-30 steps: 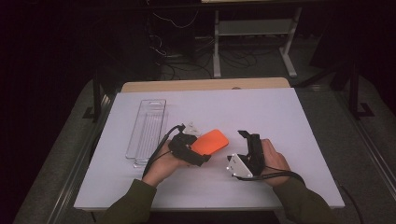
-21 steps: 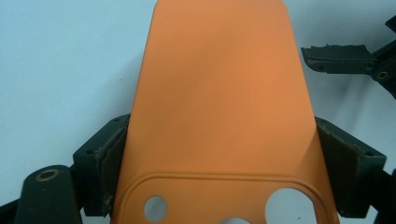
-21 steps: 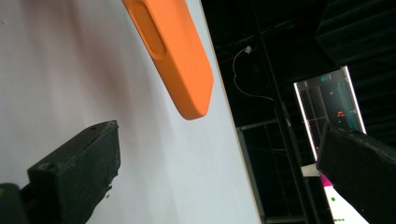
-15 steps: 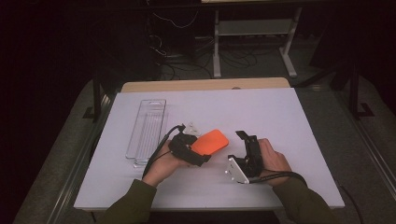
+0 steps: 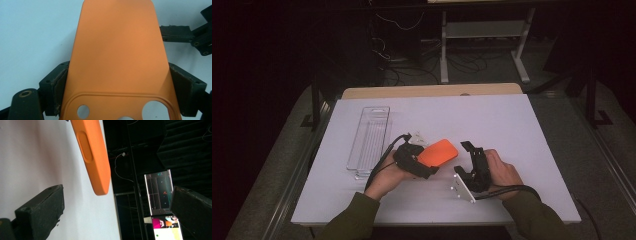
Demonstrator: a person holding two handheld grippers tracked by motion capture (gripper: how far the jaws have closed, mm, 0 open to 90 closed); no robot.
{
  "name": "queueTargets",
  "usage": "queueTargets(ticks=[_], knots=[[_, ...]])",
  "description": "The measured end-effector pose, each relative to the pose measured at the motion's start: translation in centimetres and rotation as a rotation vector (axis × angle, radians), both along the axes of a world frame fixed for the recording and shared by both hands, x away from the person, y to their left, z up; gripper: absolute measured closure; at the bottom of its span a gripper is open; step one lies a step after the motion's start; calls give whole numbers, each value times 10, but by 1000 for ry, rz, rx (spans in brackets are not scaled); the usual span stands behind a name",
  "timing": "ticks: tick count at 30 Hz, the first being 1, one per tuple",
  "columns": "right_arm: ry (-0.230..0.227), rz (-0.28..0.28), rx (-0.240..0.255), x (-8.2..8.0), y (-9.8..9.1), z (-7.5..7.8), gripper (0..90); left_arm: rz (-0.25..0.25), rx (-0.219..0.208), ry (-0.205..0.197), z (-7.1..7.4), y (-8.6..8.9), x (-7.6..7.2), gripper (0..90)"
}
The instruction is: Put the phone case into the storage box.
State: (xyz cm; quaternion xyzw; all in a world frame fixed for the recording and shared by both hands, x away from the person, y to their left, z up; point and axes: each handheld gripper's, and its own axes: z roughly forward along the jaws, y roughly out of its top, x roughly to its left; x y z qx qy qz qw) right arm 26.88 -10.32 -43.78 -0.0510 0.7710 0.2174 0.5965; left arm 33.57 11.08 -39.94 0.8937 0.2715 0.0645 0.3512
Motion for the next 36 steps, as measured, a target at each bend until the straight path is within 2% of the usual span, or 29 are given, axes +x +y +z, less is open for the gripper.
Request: queueTargets(ticks=[1, 3, 4, 6, 8, 10, 15, 17, 20, 25, 32, 36], knots=[[7, 1, -12, -1, 0, 1, 0, -7, 4, -9, 0, 0, 0, 151], [4, 7, -12, -1, 1, 0, 0, -3, -7, -3, 0, -2, -1, 151], [-7, 8, -14, -2, 2, 0, 0, -21, 4, -11, 1, -1, -1, 151], [-15, 7, -15, -3, 3, -1, 0, -15, -11, -3, 0, -3, -2, 151], [-25, 11, -17, -3, 3, -1, 0, -29, 0, -11, 1, -3, -2, 151], [-29, 14, -18, -4, 4, -1, 0, -25, -13, -3, 0, -5, -3, 151], [-44, 30, -24, -5, 6, -1, 0, -55, -5, -11, 1, -6, -4, 151], [-55, 39, -24, -6, 8, -2, 0, -56, -19, -13, 1, -8, -5, 151], [-74, 57, -39, -7, 10, -3, 0, -62, -19, -14, 1, -9, -7, 151], [-75, 58, -39, -9, 13, -5, 0, -79, -8, -9, 1, -11, -8, 151], [-94, 72, -49, -12, 17, -8, 0, -99, -16, -8, 1, -15, -10, 151], [-107, 79, -56, -13, 19, -9, 0, -108, -6, -5, 0, -16, -11, 151]])
